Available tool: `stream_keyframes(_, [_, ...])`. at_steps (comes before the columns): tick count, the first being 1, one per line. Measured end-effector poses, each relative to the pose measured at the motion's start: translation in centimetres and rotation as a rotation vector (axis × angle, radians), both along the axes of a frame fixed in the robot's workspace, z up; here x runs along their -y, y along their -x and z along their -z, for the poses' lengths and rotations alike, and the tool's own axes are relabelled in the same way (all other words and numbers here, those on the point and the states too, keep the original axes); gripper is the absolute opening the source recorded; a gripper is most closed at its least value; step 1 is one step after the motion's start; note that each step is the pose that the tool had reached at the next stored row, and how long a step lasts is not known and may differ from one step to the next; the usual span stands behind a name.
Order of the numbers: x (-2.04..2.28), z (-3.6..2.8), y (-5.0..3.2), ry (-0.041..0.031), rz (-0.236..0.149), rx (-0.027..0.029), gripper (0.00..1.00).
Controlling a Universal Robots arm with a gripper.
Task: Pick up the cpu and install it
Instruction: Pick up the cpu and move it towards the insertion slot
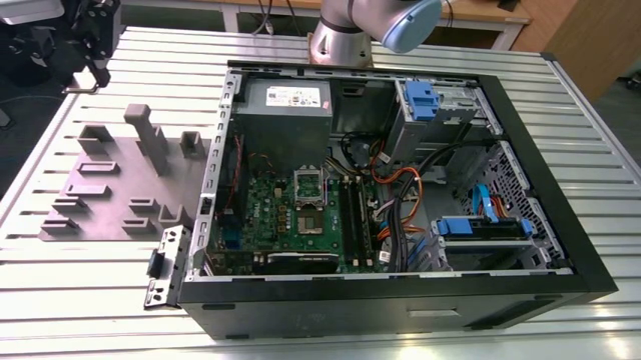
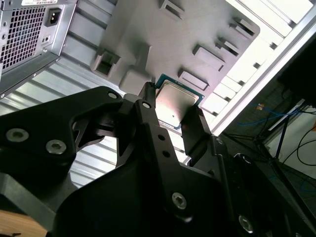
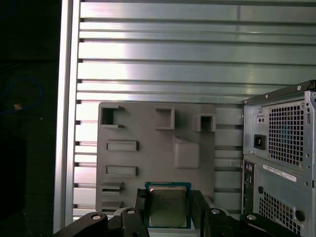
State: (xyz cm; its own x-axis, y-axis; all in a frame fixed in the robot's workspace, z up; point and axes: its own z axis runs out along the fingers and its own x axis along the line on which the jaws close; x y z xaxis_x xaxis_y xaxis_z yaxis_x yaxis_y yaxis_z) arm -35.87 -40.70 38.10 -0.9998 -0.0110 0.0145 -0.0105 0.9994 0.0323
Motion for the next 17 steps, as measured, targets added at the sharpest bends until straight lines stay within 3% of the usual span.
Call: stream_keyframes(17, [0.00, 0.00, -0.50, 0.0000, 0.000, 0.0001, 0.45])
